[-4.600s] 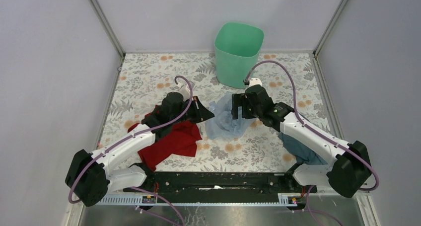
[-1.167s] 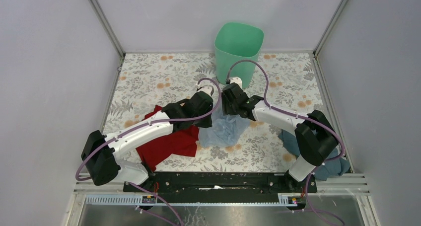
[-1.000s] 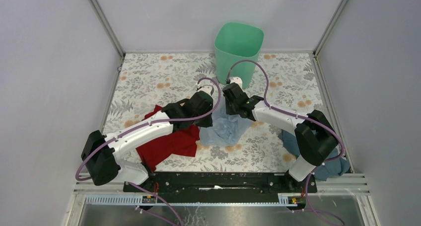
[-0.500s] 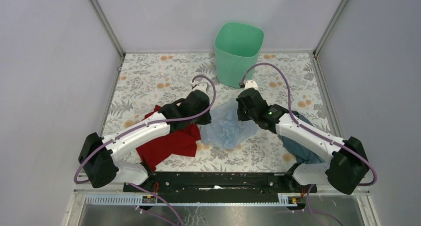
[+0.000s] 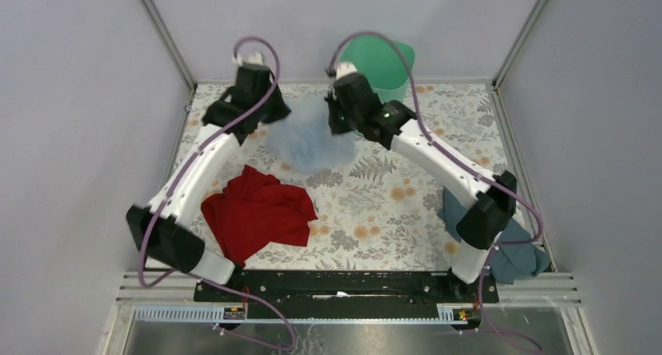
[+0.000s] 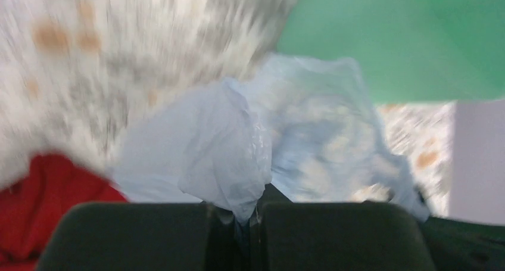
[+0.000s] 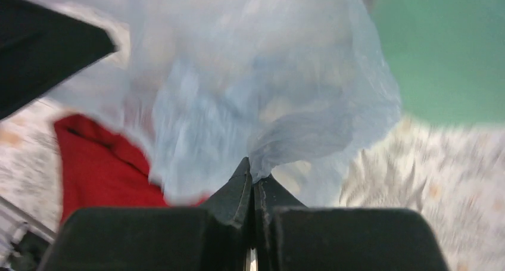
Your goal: Put the trash bags into the trash bin
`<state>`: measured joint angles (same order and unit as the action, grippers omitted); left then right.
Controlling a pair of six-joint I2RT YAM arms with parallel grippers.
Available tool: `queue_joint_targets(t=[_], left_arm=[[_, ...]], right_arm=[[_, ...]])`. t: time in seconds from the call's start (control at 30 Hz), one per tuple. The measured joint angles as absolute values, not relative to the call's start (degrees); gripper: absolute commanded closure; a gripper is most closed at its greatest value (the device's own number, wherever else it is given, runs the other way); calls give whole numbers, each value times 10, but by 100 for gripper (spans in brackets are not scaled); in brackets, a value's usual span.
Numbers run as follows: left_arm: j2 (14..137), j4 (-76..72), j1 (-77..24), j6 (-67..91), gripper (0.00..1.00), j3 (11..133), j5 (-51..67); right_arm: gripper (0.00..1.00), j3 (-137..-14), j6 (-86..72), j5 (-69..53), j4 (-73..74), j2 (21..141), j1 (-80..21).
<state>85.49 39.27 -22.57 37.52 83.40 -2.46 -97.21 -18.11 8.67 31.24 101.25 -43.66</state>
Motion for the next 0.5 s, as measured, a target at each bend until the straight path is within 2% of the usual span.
queue_joint_targets(t=[0.07,0.13,0.23,0.3,0.37,0.5], left_arm=[[830,378,-233,344,100,916,-74],[748,321,-275,314,100,925,-95],[554,222,-331,286,100,838,-105],[476,200,-325,293,100,795,-152],[467,187,-312,314,100,761,-186],[568,212,-302,359,100,608,-182]], right_arm=[[100,-1063,-143,102,303,1005,-460],[100,-1084,-110,96,258,958,-491],[100,-1011,-77,56,160,824,-538],[100,-918,-71,44,84,739,-539],[100,-845,-75,44,19,712,-522],[100,-724,-102,35,-18,803,-514]])
